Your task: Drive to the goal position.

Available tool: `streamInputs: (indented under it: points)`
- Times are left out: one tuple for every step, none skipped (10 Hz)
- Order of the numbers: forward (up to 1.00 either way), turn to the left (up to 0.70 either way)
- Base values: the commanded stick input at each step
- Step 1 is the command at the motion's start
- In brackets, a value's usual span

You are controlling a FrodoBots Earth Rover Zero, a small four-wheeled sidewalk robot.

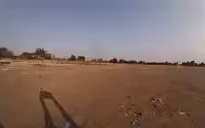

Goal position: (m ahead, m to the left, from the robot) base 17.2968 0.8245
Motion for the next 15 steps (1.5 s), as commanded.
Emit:
streamInputs:
  points:
    - [0.7, 0.0]
    - [0.7, 0.0]
    - [0.7, 0.0]
    - [0.7, 0.0]
    - [0.7, 0.0]
    - [0.7, 0.0]
    - [0.7, 0.0]
    - [0.7, 0.0]
    - [0.7, 0.0]
    - [0.7, 0.0]
    - [0.7, 0.0]
    - [0.7, 0.0]
    - [0.7, 0.0]
    - [0.7, 0.0]
    - [0.7, 0.0]
